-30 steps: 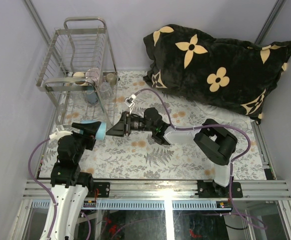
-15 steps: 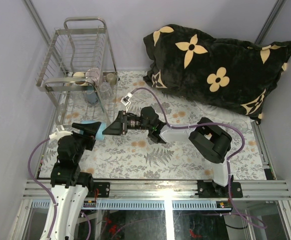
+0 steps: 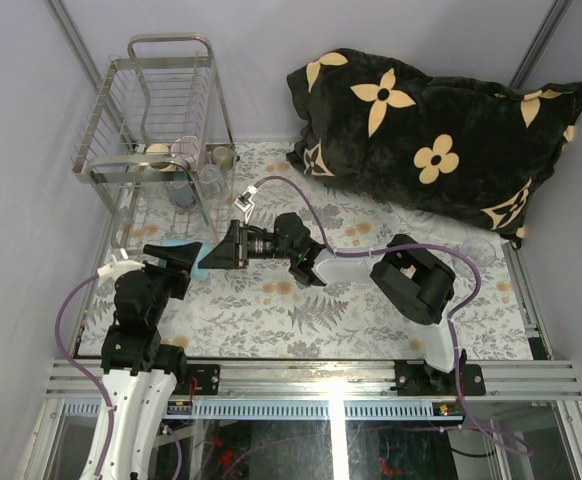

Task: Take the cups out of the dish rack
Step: Place the cup at the center of the board.

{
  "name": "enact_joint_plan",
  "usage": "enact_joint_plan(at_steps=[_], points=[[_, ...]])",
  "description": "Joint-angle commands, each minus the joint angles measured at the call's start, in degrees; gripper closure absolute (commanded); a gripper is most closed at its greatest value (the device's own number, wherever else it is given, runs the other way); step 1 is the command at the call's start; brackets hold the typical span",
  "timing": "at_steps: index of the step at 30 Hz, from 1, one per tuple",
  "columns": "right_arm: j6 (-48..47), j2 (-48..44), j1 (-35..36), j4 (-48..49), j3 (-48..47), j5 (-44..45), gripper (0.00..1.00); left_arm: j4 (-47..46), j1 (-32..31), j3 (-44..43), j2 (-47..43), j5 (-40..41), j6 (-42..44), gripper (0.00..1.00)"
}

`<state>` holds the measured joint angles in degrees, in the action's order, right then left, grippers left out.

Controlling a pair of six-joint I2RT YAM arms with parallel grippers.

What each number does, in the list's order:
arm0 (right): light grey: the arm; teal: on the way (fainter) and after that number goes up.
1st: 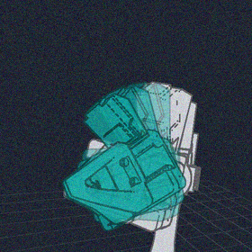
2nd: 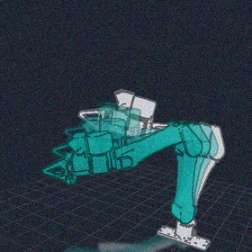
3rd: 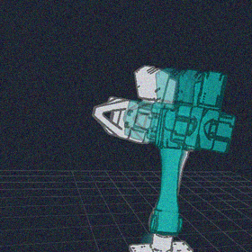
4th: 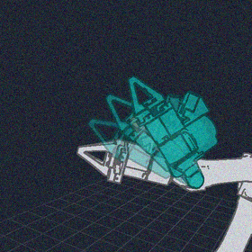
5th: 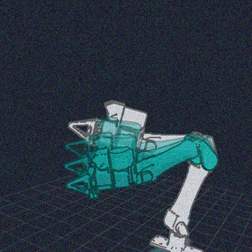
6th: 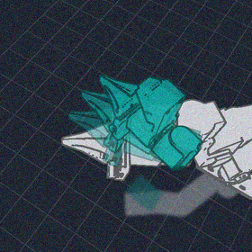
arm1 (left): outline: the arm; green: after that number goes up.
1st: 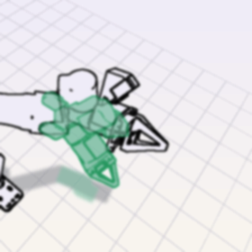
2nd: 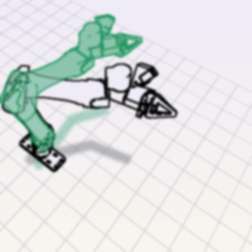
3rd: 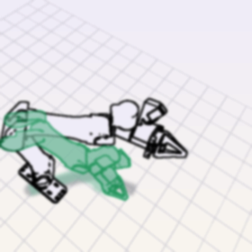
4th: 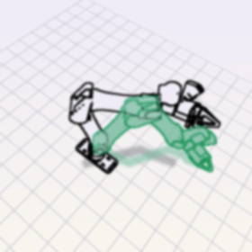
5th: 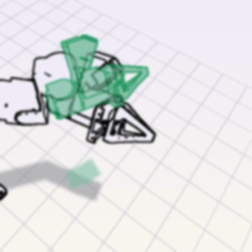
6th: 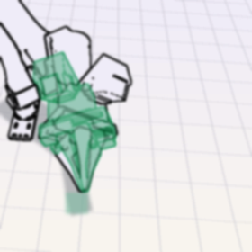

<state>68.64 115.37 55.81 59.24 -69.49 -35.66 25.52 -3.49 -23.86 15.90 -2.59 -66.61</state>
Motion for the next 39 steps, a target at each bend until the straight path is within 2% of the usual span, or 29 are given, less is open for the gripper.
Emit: enact_joint_plan(at_steps=[1,8,11,13,18,23,25,30,35,39], points=[[2.3,0.1,1.3,3.9,-3.6,-0.8,0.55,-7.4,0.1,-0.4,-0.1,-2.0,2.5,0.78],[2.7,0.9,1.7,2.3,-4.9,-0.2,0.61,-8.1,0.1,0.3,-0.2,-2.2,2.7,0.78],[3.2,1.3,1.7,2.1,-5.2,0.0,0.70,-8.0,0.1,0.4,-0.4,-2.2,3.0,0.78],[3.6,1.6,1.7,2.5,-5.0,0.0,0.82,-8.0,0.1,0.3,-0.4,-2.1,3.2,0.78],[3.9,1.4,1.7,2.4,-5.1,0.4,1.00,-8.1,0.1,0.2,-0.3,-2.2,3.4,0.78],[3.8,0.3,1.7,3.2,-3.6,0.8,1.00,-7.7,0.1,-0.3,-0.4,-2.2,3.8,0.76],[3.1,-0.9,1.6,2.8,-2.5,0.9,1.00,-6.6,0.1,-1.0,-0.4,-2.1,4.6,0.71],[-0.3,-4.6,1.5,-1.3,-0.1,1.7,1.00,-3.2,0.1,-3.3,0.1,-1.8,6.9,0.40],[-2.0,-7.4,1.2,-4.5,1.9,1.9,1.00,-2.4,0.1,-3.4,-0.6,-2.2,7.3,0.29],[-3.3,-9.5,0.8,-7.7,2.5,2.2,1.00,-2.5,0.1,-3.9,-0.2,-3.6,7.1,0.25]])
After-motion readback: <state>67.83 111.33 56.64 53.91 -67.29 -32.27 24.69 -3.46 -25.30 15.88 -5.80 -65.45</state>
